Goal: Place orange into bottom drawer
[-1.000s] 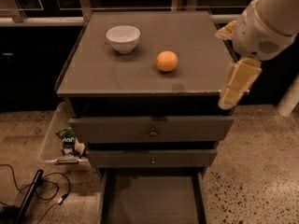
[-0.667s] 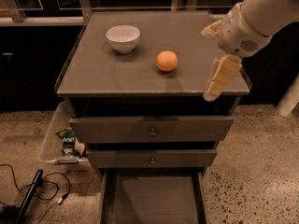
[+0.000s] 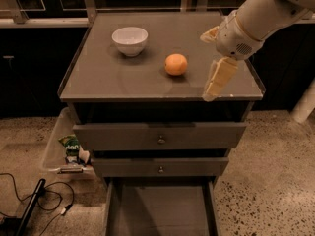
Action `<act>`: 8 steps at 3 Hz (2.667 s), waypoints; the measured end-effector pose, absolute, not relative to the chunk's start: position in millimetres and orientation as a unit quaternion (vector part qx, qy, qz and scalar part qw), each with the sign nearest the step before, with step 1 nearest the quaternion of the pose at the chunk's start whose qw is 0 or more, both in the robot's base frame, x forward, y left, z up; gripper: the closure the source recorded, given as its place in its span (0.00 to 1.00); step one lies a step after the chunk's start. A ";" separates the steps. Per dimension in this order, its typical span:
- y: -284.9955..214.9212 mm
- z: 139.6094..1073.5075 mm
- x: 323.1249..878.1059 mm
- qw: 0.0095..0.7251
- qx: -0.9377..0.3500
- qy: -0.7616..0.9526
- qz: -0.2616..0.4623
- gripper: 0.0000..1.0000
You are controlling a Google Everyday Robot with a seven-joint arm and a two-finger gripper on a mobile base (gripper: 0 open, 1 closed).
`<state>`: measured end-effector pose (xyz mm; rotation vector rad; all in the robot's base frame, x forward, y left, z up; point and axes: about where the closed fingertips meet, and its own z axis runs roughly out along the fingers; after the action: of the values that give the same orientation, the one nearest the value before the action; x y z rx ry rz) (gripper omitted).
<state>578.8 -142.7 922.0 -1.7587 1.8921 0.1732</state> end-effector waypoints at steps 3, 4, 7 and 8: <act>-118.8 881.9 646.0 0.310 -0.623 0.694 0.185 0.00; -114.8 878.3 662.3 0.326 -0.607 0.690 0.222 0.00; -82.0 864.5 702.5 0.320 -0.601 0.690 0.245 0.00; -81.7 864.5 702.6 0.320 -0.601 0.690 0.245 0.00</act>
Offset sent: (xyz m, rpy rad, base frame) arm 0.0846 0.0288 -0.0394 0.2772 0.1074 0.0388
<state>702.6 -81.7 864.5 -1.5796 1.8143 0.6432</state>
